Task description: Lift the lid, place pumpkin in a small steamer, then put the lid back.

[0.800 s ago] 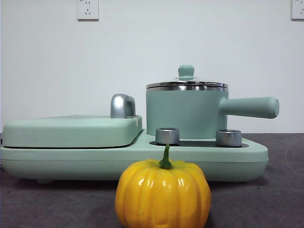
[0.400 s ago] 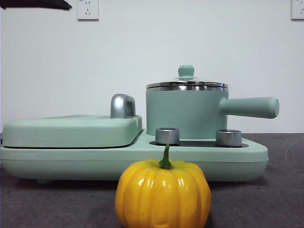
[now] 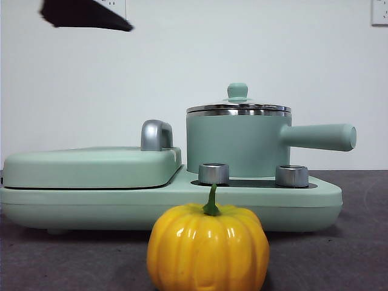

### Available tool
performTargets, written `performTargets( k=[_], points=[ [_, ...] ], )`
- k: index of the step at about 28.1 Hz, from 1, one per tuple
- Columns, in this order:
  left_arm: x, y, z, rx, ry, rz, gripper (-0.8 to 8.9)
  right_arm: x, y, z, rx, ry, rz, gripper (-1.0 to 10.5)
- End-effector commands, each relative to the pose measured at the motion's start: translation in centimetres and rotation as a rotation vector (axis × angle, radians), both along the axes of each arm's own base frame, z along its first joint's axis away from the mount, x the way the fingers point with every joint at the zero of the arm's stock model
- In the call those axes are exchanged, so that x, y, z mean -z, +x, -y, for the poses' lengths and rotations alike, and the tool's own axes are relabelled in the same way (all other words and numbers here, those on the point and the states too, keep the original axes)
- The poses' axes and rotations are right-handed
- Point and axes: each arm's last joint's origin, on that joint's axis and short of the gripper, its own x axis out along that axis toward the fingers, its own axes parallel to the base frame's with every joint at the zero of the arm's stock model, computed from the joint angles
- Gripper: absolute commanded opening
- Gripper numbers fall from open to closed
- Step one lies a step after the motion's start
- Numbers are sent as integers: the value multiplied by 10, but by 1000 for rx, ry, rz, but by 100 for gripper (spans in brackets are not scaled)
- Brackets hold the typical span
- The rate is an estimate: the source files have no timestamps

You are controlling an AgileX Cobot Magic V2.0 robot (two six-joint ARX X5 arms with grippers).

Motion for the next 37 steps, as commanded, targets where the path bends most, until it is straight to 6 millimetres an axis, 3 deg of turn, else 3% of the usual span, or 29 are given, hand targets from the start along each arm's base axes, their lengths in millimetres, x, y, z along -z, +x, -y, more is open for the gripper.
performTargets(
  k=[1, 11, 25, 32, 37],
  points=[
    [-9, 14, 18, 28, 23, 45, 506, -6, -1, 0, -7, -4, 25, 463],
    [-20, 59, 83, 133, 229, 76, 504, -5, -1, 0, -6, -1, 15, 463],
    [-5, 104, 157, 46, 569, 125, 500, -5, -2, 0, -3, 17, -4, 463],
    [-5, 130, 179, 66, 646, 33, 498, -5, -2, 0, -2, 17, -4, 463],
    [-4, 130, 180, 63, 655, 7, 471, -5, -1, 0, 0, 16, -4, 463]
  ],
)
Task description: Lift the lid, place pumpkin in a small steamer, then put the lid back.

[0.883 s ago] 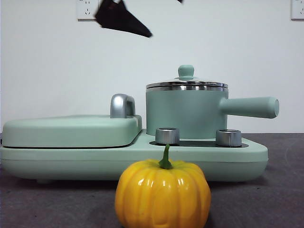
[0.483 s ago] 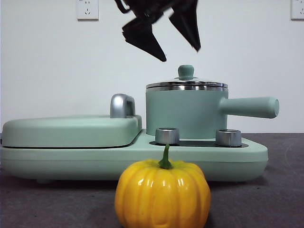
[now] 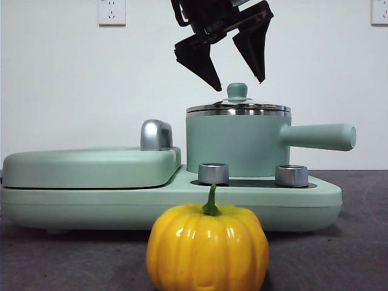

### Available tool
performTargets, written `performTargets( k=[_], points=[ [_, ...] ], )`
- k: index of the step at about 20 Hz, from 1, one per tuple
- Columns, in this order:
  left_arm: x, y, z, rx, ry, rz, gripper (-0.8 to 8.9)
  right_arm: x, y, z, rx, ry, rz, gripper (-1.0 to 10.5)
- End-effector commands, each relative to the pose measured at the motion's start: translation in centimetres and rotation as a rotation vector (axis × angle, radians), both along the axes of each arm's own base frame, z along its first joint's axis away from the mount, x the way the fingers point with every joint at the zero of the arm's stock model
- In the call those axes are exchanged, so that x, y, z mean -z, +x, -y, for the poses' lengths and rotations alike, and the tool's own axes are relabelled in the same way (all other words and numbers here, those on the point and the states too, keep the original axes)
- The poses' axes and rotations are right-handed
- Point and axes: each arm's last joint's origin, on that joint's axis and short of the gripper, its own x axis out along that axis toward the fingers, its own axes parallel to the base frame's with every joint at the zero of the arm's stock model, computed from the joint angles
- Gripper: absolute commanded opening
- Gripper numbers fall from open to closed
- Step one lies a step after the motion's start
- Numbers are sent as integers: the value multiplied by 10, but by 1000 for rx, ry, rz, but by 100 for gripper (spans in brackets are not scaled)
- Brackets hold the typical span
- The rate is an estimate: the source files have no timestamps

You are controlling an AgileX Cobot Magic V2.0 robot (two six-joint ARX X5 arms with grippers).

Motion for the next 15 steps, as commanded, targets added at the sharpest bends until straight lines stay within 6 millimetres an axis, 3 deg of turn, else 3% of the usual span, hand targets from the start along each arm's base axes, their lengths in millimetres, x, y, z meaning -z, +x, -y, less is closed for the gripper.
performTargets(
  k=[1, 5, 15],
  points=[
    [0, 1, 6, 5, -4, -1, 454, -6, -1, 0, 0, 7, 18, 463],
    [1, 1, 6, 5, -2, -4, 369, -6, -1, 0, -1, 7, 18, 463],
    [6, -1, 10, 18, 18, -22, 333, -6, -1, 0, -1, 7, 18, 463]
  ],
)
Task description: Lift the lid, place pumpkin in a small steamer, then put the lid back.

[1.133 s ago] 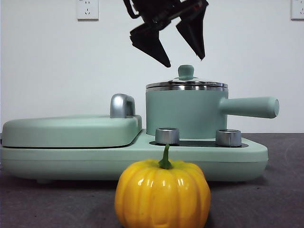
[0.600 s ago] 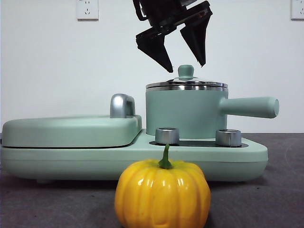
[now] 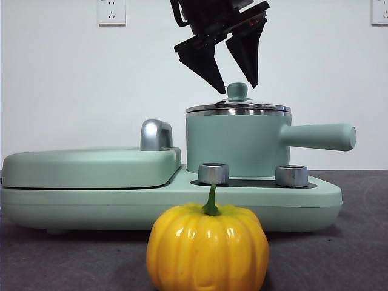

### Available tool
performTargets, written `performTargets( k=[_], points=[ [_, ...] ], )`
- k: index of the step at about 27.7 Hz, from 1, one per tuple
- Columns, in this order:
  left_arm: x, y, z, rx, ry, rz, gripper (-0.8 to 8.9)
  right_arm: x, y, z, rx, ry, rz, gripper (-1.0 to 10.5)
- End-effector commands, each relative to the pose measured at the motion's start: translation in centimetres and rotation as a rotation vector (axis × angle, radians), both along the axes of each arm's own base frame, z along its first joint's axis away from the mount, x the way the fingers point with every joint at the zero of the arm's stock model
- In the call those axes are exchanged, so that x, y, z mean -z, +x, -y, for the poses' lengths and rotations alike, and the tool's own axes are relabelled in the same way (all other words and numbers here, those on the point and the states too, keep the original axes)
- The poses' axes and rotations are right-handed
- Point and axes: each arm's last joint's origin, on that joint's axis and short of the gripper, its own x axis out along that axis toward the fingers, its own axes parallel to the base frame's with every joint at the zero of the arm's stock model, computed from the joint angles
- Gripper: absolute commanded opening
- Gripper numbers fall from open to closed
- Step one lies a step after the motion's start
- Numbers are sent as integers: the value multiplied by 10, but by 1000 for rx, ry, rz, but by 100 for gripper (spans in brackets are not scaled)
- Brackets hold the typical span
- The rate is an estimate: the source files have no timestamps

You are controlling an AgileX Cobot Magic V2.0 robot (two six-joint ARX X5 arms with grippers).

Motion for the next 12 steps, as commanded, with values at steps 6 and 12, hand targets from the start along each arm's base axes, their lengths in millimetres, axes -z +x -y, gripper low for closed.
performTargets(
  k=[6, 12],
  points=[
    [12, 6, 14, 14, 2, -4, 332, -6, -1, 0, -1, 7, 17, 463],
    [16, 8, 16, 30, 10, 7, 142, -6, -1, 0, -1, 7, 17, 463]
  ],
)
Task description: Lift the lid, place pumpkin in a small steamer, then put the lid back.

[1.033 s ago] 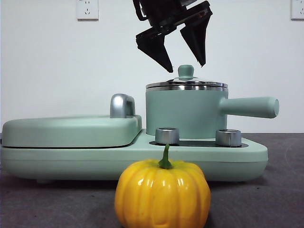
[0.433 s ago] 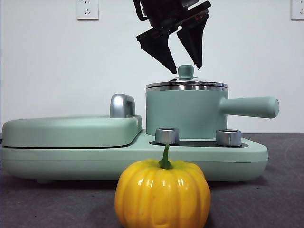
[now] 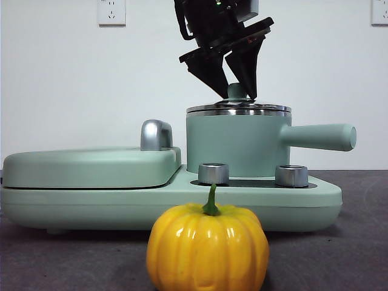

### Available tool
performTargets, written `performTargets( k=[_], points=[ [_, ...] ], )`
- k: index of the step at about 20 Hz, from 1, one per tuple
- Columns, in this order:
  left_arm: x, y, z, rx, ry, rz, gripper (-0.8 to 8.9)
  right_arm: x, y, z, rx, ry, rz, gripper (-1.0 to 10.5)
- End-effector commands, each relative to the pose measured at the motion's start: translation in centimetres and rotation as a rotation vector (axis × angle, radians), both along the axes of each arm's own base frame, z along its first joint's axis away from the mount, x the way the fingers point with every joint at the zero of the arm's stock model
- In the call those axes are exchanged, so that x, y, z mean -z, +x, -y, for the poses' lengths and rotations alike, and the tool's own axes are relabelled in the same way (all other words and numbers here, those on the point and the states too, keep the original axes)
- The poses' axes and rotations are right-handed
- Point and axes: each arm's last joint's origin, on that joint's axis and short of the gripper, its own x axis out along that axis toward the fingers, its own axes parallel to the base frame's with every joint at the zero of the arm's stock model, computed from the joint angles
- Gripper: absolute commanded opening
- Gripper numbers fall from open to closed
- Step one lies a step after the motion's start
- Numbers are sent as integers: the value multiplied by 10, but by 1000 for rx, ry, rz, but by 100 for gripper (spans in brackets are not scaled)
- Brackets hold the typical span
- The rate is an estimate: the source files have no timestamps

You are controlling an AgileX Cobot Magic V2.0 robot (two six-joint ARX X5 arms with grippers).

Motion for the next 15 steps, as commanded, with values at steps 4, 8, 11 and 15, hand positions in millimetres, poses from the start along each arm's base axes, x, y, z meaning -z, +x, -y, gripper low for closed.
performTargets(
  k=[4, 8, 11, 15],
  points=[
    [3, 0, 7, 27, 9, 3, 78, -6, -1, 0, -1, 7, 18, 463],
    [-4, 1, 7, 20, -13, 22, 78, -6, -1, 0, -1, 7, 17, 463],
    [-23, -1, 4, -3, -63, 53, 77, -6, -1, 0, 0, 8, 14, 463],
    [-51, -6, -5, -15, -109, 95, 77, -5, 1, 0, 13, 7, -11, 463]
  ],
)
